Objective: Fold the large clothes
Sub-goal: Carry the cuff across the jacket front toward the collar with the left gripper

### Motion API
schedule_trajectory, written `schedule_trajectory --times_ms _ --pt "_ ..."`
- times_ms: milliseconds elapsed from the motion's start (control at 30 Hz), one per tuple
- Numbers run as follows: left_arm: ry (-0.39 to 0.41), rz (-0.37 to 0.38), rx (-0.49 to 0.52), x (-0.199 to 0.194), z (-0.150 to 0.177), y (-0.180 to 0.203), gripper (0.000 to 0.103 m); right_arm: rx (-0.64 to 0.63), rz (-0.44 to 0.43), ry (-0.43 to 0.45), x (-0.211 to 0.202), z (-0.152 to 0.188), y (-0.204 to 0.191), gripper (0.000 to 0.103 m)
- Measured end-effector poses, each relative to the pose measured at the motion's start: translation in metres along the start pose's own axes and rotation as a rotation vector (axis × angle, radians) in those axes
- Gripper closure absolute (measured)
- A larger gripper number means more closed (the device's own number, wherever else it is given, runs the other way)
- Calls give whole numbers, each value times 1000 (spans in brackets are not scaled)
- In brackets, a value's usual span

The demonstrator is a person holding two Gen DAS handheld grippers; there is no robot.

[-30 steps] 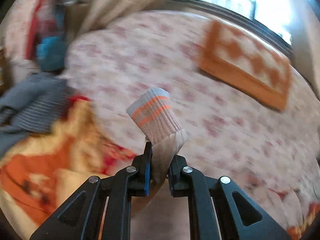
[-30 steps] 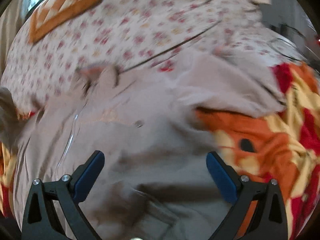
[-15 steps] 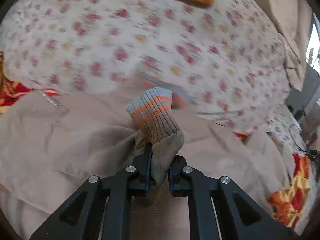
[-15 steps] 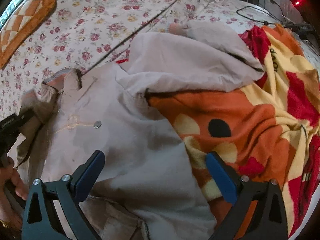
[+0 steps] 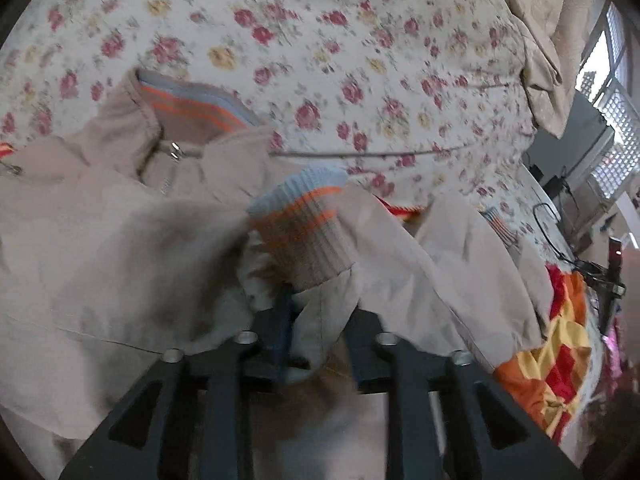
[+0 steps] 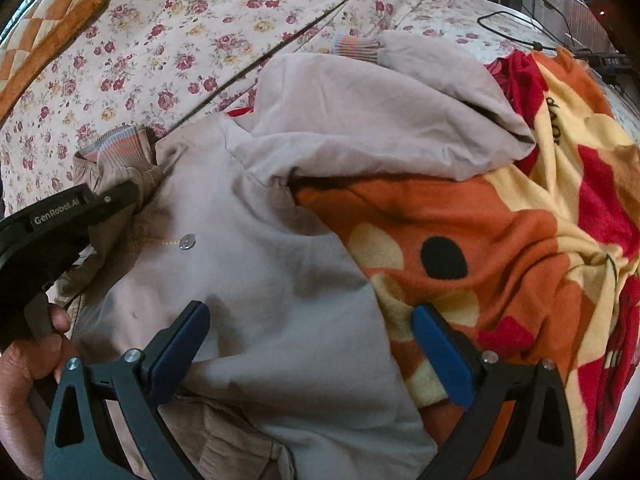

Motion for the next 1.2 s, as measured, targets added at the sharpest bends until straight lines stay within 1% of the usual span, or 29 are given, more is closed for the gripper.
schedule_trajectory --times_ms 33,67,167,233,267,300,333,367,400,433,467,533,600,633,667,700,733,767,833,933,1000,1067,1100,1167,1200 --pt "-28 29 -10 2 1 0 62 -3 3 -1 0 0 -1 0" --pt "-55 65 -15 2 2 1 61 -6 5 -1 1 0 -1 0" --pt "-79 136 12 -14 4 7 60 -7 4 3 0 0 0 0" --pt "-60 173 36 -40 2 4 60 -3 -5 10 -3 0 1 0" --pt "-44 169 43 -53 1 -3 60 -1 -12 17 -5 -1 2 0" --pt "-31 156 44 -63 0 -11 60 2 -18 30 -9 -2 3 2" --pt "-13 126 43 -76 -3 -24 60 0 -16 59 -15 -3 4 3" --pt "6 80 37 -88 -8 -44 60 -8 -16 87 -22 -3 4 4" --pt "15 43 27 -92 -11 -58 60 -28 -18 140 -33 -4 1 4" --pt "28 -42 0 -99 -15 -85 60 -46 -20 175 -40 -4 -3 4" --pt "34 -112 -29 -102 -17 -107 60 -82 -26 232 -52 -5 -9 4" --pt "51 -226 -103 -109 -17 -151 60 -144 -54 316 -70 -3 -19 4" --pt "69 -291 -196 -111 -10 -191 61 -205 -98 377 -82 -2 -33 4" --pt "74 -306 -246 -109 -3 -208 67 -217 -108 389 -85 -5 -39 4" --pt "50 -319 -281 -104 4 -221 72 -241 -136 404 -88 -5 -45 4" --pt "10 -332 -308 -99 9 -232 83 -276 -169 411 -89 -8 -52 4" --pt "-20 -338 -321 -93 12 -236 84 -309 -179 412 -88 -10 -61 4" --pt "-24 -343 -306 -92 11 -235 84 -331 -185 416 -87 -10 -67 4" --pt "-53 -371 -242 -87 10 -225 84 -357 -197 397 -81 -9 -76 4" --pt "-77 -386 -173 -81 10 -212 84 -369 -168 341 -68 -5 -81 5" --pt "-54 -402 -175 -86 8 -209 84 -364 -166 346 -69 -8 -81 5" --pt "6 -407 -228 -98 3 -212 84 -380 -182 361 -71 -17 -83 5" --pt "39 -423 -241 -104 1 -213 83 -394 -201 362 -71 -25 -88 5" --pt "89 -464 -248 -109 -7 -214 81 -435 -267 318 -63 -42 -105 5" --pt "105 -481 -253 -111 -9 -216 80 -464 -320 251 -50 -52 -120 7"
Point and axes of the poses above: each gripper's, at about its wrist camera, not at the fingertips, and x roughly the way its jaws point, y to its right, z to its underside, the point moved 1 cm from there along x, roughly the way its jaws point, and after that the axes turned 5 degrees about -z, right-handed, at the moved point
